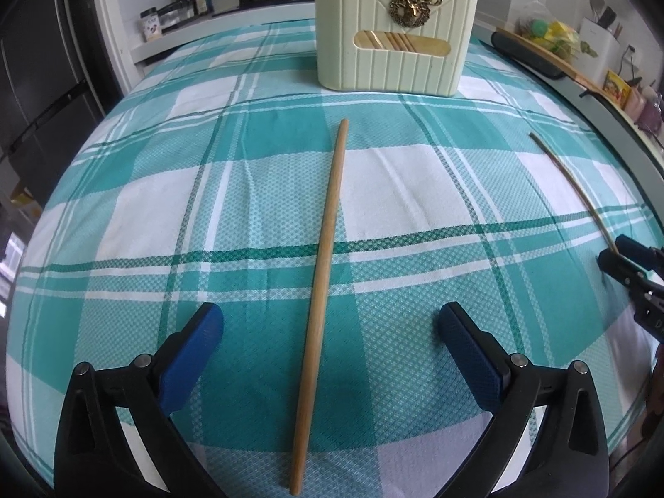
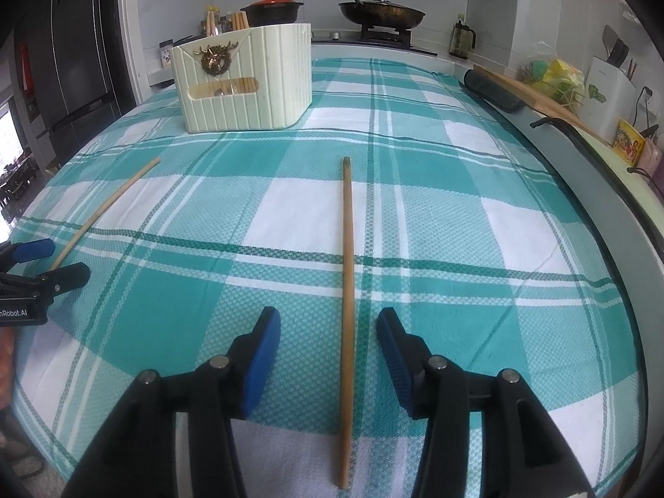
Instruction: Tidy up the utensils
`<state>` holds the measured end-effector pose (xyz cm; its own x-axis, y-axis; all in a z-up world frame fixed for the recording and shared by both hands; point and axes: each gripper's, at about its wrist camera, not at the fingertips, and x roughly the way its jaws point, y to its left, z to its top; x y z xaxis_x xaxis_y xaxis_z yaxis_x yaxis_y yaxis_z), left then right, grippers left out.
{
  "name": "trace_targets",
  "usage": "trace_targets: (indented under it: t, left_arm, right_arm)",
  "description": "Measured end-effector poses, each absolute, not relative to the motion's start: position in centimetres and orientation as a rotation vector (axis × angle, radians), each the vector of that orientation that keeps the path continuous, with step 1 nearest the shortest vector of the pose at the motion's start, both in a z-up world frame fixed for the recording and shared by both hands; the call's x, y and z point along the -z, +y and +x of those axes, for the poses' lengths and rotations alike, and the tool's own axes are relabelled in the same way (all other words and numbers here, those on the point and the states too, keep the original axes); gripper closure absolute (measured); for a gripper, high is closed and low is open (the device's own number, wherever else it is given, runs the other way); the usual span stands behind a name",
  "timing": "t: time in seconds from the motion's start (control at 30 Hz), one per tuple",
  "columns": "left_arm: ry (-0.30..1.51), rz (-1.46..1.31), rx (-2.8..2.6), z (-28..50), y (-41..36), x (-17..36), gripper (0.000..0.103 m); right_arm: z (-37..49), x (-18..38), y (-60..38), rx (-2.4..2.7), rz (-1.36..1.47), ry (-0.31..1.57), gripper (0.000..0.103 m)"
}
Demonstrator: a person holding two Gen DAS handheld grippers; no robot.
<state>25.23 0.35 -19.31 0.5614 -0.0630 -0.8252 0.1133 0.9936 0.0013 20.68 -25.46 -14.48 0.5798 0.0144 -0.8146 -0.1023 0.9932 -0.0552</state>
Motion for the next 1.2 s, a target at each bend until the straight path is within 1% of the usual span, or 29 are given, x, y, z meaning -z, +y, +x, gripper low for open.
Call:
trace_targets:
  t: [0.67, 0.8, 0.9, 1.0, 1.07, 1.2]
  left_arm:
    - [0.972, 0.056, 0.105, 25.3, 0.4, 19.3, 0.001]
    - [1.008, 0.069, 0.139, 25.5, 0.5, 19.1, 0.001]
    - [1.066, 0.092, 0.215, 26.0, 0.8, 18.6, 0.001]
    - [1.061, 0.085, 0.275, 27.0, 1.8, 16.9, 0.001]
    - [1.062, 0.079, 0.295, 28.5, 2.3, 15.9, 0.001]
    - [1.083, 0.105, 0.306, 32.0, 2.3, 15.5, 0.002]
  right_arm:
    - [20.6, 14.5, -25.4, -0.056, -0.117, 0.948, 0.053]
    - [20.9, 14.4, -25.5, -0.069, -0.112, 0.963, 0.053]
    - [21.8, 14.1, -25.4, -0.107, -0.129, 1.030, 0.053]
    - [23.3, 13.5, -26.5, -0.179, -0.068, 1.129, 0.053]
    - [24.4, 12.8, -27.3, -0.206, -0.019, 1.152, 0.053]
    - [27.4, 12.3, -26.9, -0.225, -0.068, 1.196, 0.053]
